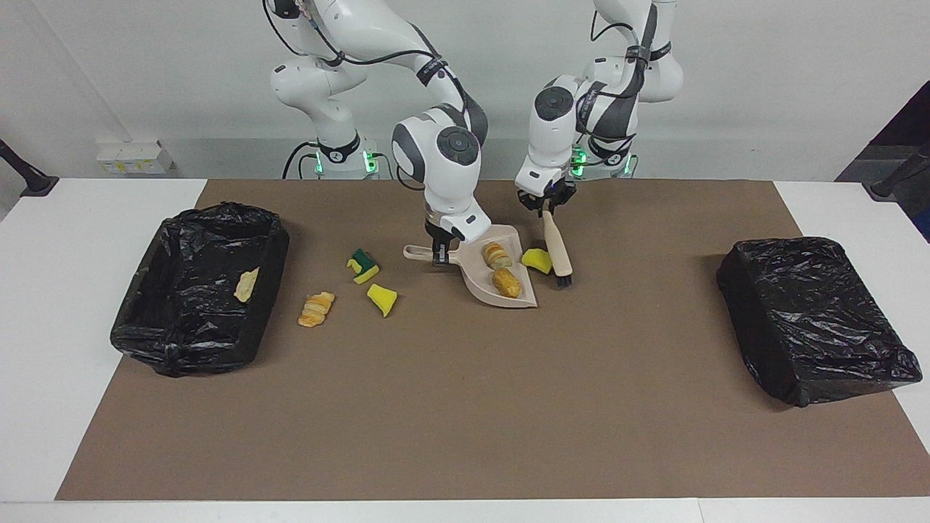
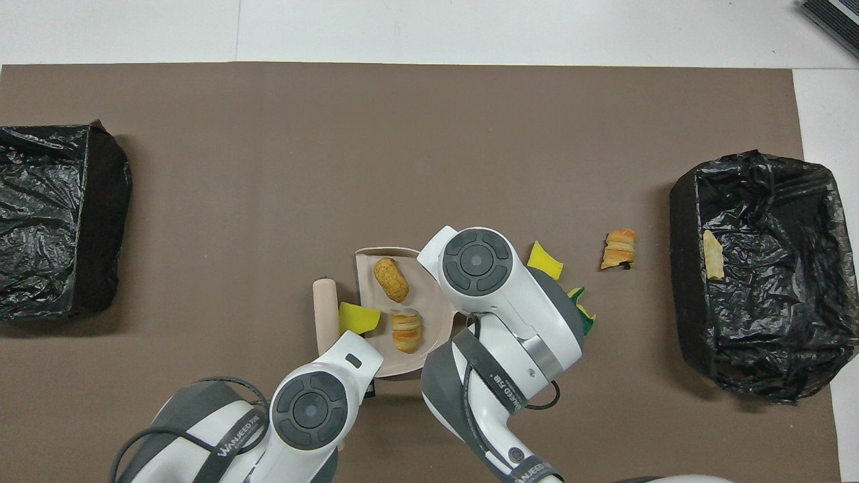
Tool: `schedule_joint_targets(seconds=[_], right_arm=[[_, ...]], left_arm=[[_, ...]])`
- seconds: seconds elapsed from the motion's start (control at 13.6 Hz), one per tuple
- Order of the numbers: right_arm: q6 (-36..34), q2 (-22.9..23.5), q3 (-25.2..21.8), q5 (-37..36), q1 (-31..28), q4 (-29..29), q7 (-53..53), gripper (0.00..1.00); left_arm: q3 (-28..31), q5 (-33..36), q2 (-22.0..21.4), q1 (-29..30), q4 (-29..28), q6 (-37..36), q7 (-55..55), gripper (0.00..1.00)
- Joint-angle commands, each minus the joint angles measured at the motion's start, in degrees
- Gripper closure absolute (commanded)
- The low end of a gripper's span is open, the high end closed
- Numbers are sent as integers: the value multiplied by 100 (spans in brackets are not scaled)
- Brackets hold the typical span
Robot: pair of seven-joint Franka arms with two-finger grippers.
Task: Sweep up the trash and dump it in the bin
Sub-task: 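Brush the remaining pieces into the dustpan with the left gripper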
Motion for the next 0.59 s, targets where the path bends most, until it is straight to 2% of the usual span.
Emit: schedule_joint_targets(seconds=[0.0, 0.15, 0.29, 0.51], right_arm=[[147, -154, 52, -17, -57, -180, 196, 100], [147, -154, 52, -17, -49, -180, 223, 100], [138, -154, 52, -17, -57, -180, 231, 100], [130, -146, 52, -8, -66, -171, 231, 100]], left_arm=[[-68, -64, 0, -49, 143, 91, -141, 100], [-103, -117, 193, -49, 144, 485, -80, 100], [-120, -599, 238, -145, 240, 522, 34, 100], [-190, -679, 404, -268, 494, 522, 35, 100]])
